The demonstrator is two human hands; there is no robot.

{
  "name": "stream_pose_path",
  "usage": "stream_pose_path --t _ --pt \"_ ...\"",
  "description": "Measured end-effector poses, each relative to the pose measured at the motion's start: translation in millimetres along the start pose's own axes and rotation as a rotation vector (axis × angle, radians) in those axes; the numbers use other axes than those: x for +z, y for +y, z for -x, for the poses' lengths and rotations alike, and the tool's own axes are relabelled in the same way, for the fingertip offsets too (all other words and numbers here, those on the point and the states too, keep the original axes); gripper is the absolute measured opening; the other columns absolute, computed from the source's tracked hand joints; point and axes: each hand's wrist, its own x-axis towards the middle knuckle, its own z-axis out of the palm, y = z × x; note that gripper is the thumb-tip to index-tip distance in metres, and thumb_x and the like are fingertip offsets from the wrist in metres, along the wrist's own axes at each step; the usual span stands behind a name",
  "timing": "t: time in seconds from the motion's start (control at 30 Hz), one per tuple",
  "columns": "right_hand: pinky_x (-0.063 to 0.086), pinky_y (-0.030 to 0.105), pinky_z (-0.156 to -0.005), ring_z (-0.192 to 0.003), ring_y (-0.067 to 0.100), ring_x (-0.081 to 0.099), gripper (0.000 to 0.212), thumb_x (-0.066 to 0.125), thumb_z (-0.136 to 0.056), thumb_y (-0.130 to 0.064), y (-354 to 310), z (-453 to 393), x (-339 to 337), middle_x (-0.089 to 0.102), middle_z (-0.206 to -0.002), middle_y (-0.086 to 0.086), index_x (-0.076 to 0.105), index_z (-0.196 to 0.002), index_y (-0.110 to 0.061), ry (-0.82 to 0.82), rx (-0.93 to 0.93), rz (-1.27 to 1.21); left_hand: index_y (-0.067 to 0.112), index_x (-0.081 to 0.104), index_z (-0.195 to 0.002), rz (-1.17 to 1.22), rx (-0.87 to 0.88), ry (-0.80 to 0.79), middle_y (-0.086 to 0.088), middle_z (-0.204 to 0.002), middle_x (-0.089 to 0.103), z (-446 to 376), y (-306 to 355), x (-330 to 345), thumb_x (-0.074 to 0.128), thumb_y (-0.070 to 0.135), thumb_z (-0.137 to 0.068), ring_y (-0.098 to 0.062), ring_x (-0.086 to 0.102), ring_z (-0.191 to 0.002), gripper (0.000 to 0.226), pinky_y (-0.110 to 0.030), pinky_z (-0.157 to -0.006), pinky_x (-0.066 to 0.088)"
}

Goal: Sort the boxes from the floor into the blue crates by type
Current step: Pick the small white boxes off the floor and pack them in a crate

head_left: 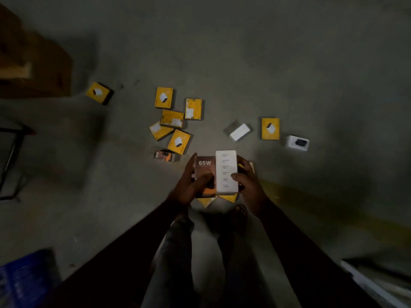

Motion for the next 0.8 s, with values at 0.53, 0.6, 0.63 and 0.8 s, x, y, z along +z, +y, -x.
stream_pose_path --t 0.53,0.6,0.63,0.8 --pt "0.058 0.054 -0.091 -0.123 0.029 0.065 0.061 0.071 -0.092 -0.01 26 347 -51 0.065 -0.137 0.004 0.044 -0.145 -0.023 0.379 -0.238 -0.239 0.026 0.057 -0.133 -0.163 0.07 -0.506 -0.004 -0.118 0.072 228 72 131 0.082 0.045 -0.072 -0.021 0.07 -0.109 0.068 -0.042 -0.092 0.056" --pt "0.055 0.055 -0.096 -0.126 0.032 0.062 0.063 0.073 -0.091 -0.011 47 379 -48 0.062 -0.14 0.009 0.044 -0.147 -0.018 0.433 -0.309 -0.254 0.02 0.057 -0.134 -0.219 0.111 -0.572 -0.004 -0.118 0.073 256 65 141 0.08 0.028 -0.083 -0.021 0.07 -0.109 0.056 -0.035 -0.089 0.056" --pt "0.054 0.055 -0.098 -0.127 0.033 0.061 0.063 0.074 -0.091 -0.011 58 395 -47 0.061 -0.141 0.01 0.045 -0.147 -0.016 0.473 -0.334 -0.265 0.017 0.057 -0.133 -0.244 0.118 -0.612 -0.004 -0.118 0.073 269 59 148 0.077 0.02 -0.087 -0.021 0.07 -0.109 0.05 -0.031 -0.088 0.056" --pt "0.057 0.048 -0.095 -0.128 0.028 0.061 0.07 0.081 -0.085 -0.024 113 484 -57 0.062 -0.14 0.004 0.046 -0.145 -0.027 0.751 -0.399 -0.405 0.029 0.055 -0.136 -0.467 0.12 -0.808 0.007 -0.123 0.07 338 33 204 0.084 0.053 -0.069 -0.013 0.069 -0.11 0.076 -0.042 -0.098 0.056"
